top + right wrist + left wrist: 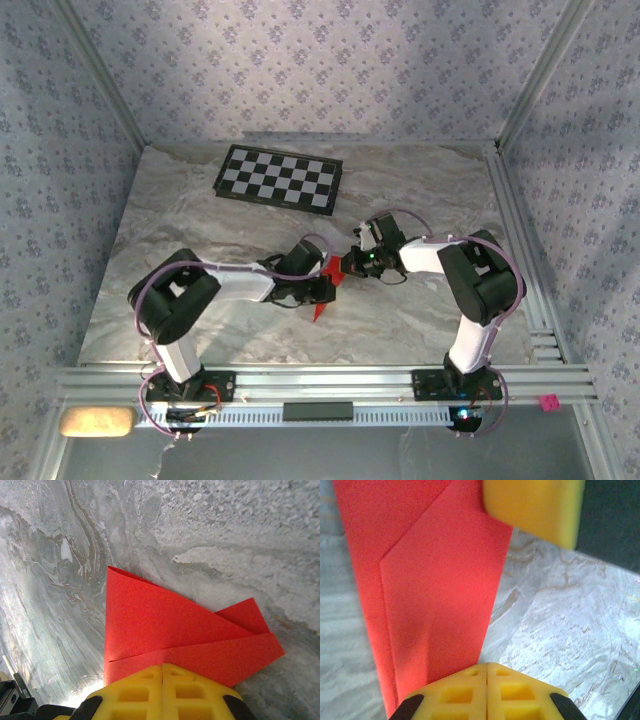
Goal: Fold a paper plane with a square sheet of paper (pick it up from the middle)
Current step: Fold the wing for the fifth time at the center of the table.
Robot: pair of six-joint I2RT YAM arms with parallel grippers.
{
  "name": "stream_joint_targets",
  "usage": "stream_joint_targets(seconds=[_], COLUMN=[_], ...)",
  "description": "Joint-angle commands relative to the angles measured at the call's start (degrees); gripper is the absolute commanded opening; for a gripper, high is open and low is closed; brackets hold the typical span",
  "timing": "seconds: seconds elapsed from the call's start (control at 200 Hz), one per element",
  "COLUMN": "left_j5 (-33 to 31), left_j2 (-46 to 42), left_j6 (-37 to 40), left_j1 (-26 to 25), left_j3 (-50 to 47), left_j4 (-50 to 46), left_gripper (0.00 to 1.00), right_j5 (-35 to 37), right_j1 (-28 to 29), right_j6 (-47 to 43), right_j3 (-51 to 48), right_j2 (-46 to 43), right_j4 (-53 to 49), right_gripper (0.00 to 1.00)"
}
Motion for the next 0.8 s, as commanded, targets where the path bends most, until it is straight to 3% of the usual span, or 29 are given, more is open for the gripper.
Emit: stream_joint_targets(seconds=[0.0, 0.8], left_j5=[1.3, -1.8], left_j2=[-2.4, -10.9], left_j6=[-0.5, -2.2], left_j1=[-1.0, -5.6], left_j3=[-3.3, -15.1], left_j4=[-5.7, -10.5], left_gripper=[0.09, 0.08], right_j5=[6.5, 6.8], right_j1=[-0.7, -0.8], right_j6=[-0.9, -1.0], right_j3=[-2.0, -2.0], right_j2=[3.5, 3.2], right_j4=[-5.4, -5.9], right_gripper=[0.0, 0.0])
